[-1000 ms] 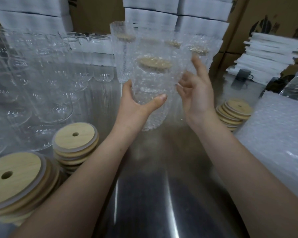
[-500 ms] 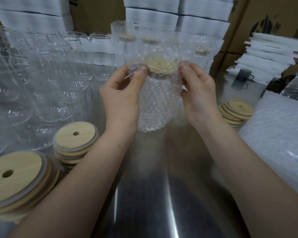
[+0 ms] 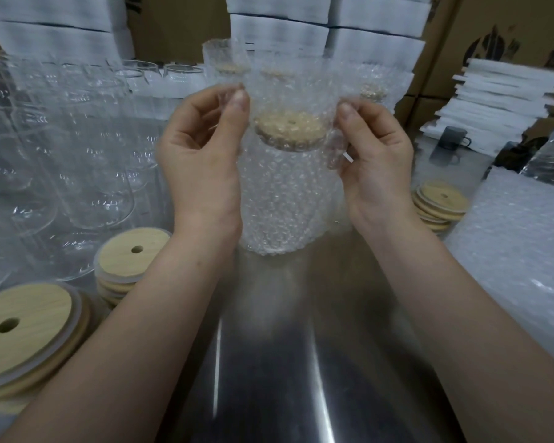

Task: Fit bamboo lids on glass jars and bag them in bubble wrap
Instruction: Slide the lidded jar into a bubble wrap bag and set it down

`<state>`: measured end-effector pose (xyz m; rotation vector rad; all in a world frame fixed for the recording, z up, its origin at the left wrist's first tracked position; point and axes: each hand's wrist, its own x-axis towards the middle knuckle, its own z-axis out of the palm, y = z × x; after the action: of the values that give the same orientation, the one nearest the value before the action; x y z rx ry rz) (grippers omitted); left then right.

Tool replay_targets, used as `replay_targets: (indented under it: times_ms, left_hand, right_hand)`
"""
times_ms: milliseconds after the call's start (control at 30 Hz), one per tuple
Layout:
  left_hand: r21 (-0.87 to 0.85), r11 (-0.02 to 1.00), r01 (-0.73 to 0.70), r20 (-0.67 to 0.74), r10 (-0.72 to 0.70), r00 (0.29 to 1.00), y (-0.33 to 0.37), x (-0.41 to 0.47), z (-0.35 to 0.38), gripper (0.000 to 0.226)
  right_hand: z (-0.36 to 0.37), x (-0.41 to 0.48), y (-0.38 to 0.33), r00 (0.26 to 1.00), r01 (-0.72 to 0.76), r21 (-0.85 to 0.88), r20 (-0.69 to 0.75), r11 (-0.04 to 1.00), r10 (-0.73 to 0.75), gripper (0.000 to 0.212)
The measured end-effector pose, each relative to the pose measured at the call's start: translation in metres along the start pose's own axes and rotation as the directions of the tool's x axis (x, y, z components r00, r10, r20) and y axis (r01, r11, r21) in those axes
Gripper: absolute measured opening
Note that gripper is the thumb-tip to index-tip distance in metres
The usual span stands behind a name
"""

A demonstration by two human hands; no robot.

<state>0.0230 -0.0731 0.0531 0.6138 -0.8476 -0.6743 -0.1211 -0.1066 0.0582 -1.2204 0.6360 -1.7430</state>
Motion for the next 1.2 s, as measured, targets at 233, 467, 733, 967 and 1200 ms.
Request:
replay_targets:
  times_ms: [233,467,733,967,1200]
  left_hand:
    - [-0.040,0.999,0.023,-0.017,-0.024,1.000,0.007,0.004,-0.001,0.020]
    - [0.135,0.972,0.191,0.068,-0.201,0.977,0.001,-0.001,0.001,0.020]
    - [0.096,0.993,0.072,-0.012,-0.071,0.997,0.005,0.001,0.001,0.026]
    - [0.090,0.995,0.045,-0.097,-0.037,0.995,0.002,0.003,0.002,0.034]
    - [0.032,0.993,0.111,-0.139,-0.105,0.985,-0.005,0.003,0.000,0.027]
  right_hand:
    - [-0.001,0.000,-0.001,0.999,-0.026,0.006,-0.023,1.000,0.026,0.013]
    - [0.000,0.002,0.002,0.999,-0.001,-0.149,0.038,0.989,0.006,0.010]
    - [0.005,0.000,-0.001,0.999,0.040,-0.149,0.017,0.988,-0.037,0.023]
    - [0.004,0.002,0.001,0.999,-0.018,-0.043,-0.030,0.999,0.016,0.035]
    - [0.002,0.003,0.008,0.976,-0.165,0.080,-0.133,0.983,0.175,0.040]
